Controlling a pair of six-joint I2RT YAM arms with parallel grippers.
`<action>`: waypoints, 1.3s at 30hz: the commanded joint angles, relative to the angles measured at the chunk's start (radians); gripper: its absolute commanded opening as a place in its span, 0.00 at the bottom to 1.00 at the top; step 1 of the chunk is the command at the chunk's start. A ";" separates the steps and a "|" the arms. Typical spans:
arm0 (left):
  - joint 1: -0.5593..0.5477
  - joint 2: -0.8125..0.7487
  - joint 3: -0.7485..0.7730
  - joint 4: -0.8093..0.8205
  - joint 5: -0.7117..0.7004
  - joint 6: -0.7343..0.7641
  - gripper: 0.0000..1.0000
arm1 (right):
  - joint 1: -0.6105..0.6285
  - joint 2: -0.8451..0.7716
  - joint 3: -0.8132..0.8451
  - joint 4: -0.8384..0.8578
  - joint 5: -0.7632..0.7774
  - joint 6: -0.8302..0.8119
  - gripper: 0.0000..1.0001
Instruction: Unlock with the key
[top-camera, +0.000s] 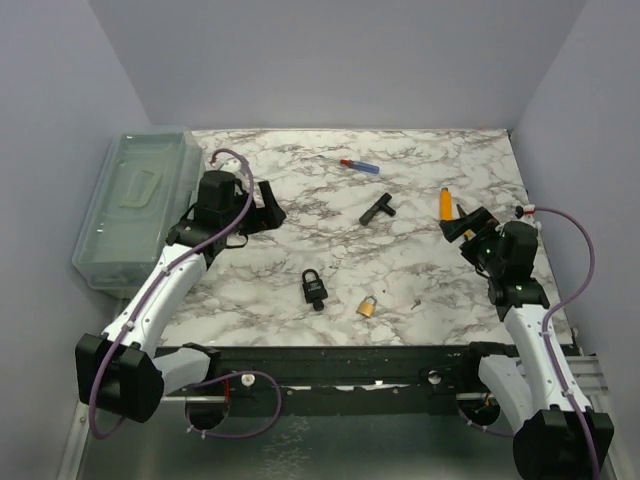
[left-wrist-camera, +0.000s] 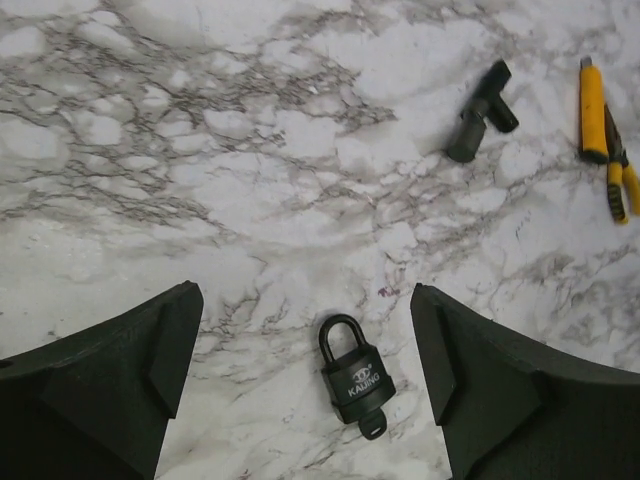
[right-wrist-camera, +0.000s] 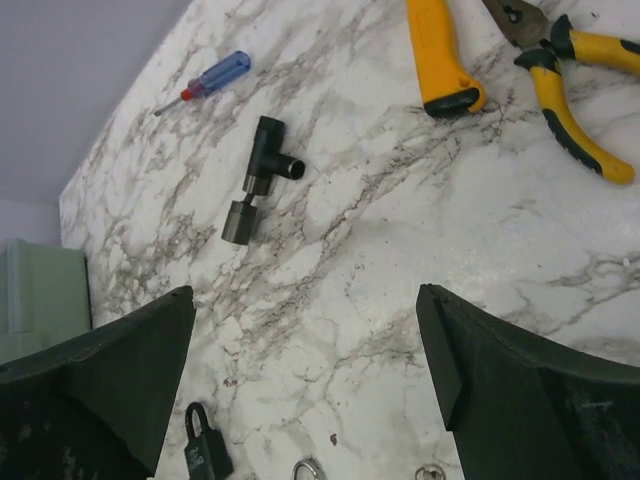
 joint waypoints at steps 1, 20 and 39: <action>-0.159 -0.006 0.034 -0.069 -0.161 0.111 0.90 | -0.001 0.000 0.054 -0.221 0.040 0.002 1.00; -0.348 0.046 0.051 -0.109 -0.097 0.146 0.79 | 0.140 0.154 0.174 -0.643 0.095 0.154 1.00; -0.459 0.078 0.057 -0.152 -0.265 0.160 0.78 | 0.778 0.472 0.293 -0.679 0.394 0.444 0.99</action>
